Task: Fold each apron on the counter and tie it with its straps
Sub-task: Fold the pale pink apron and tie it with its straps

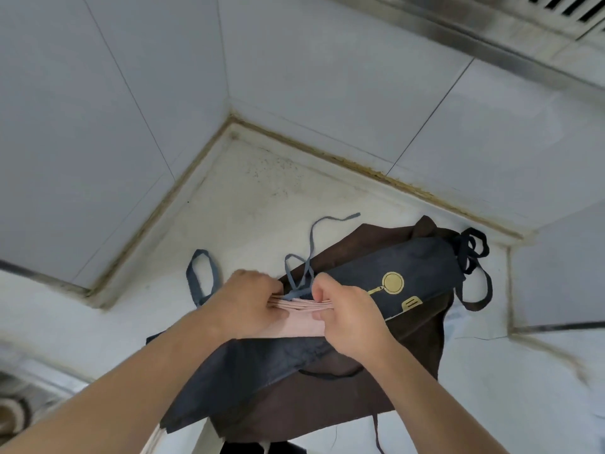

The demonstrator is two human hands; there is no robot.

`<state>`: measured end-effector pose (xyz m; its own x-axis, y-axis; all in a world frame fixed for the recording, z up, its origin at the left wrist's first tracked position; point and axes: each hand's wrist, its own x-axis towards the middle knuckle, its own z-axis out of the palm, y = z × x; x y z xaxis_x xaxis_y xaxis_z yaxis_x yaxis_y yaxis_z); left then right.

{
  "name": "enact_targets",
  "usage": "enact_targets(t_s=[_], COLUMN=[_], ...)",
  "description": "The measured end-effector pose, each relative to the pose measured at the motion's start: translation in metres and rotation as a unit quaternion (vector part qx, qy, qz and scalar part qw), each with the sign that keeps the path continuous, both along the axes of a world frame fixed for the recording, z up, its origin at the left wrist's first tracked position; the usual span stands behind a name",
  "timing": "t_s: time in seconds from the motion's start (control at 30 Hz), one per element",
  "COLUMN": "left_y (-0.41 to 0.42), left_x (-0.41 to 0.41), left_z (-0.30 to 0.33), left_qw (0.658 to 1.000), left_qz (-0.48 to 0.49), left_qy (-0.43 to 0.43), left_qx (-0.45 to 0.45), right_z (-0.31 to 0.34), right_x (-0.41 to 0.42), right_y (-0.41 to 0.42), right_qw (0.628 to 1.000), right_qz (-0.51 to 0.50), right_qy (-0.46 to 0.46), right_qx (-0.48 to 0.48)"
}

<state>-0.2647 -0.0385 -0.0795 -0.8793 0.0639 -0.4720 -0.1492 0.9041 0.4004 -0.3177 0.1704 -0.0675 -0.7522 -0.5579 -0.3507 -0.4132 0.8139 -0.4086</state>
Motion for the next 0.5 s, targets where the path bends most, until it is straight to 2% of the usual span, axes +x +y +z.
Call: enact_targets(t_s=[0.07, 0.2, 0.3, 0.4, 0.5], left_y=[0.001, 0.010, 0.017, 0.028, 0.041], left_x=[0.000, 0.005, 0.004, -0.002, -0.008], left_z=[0.028, 0.075, 0.113, 0.157, 0.198], left_qw=[1.000, 0.998, 0.994, 0.990, 0.982], left_qz=[-0.004, -0.037, -0.048, -0.078, -0.119], left_qy=[-0.009, 0.026, 0.033, 0.081, 0.129], left_qx=[0.030, 0.042, 0.095, 0.088, 0.062], right_z=[0.028, 0.084, 0.125, 0.171, 0.204], right_x=[0.001, 0.004, 0.010, 0.016, 0.021], right_y=[0.005, 0.011, 0.023, 0.036, 0.039], right_qw=[1.000, 0.999, 0.999, 0.987, 0.986], right_qz=[-0.002, 0.009, -0.035, -0.097, -0.065], right_qy=[0.000, 0.037, 0.024, 0.023, 0.057], right_qx=[0.000, 0.010, -0.033, -0.127, -0.145])
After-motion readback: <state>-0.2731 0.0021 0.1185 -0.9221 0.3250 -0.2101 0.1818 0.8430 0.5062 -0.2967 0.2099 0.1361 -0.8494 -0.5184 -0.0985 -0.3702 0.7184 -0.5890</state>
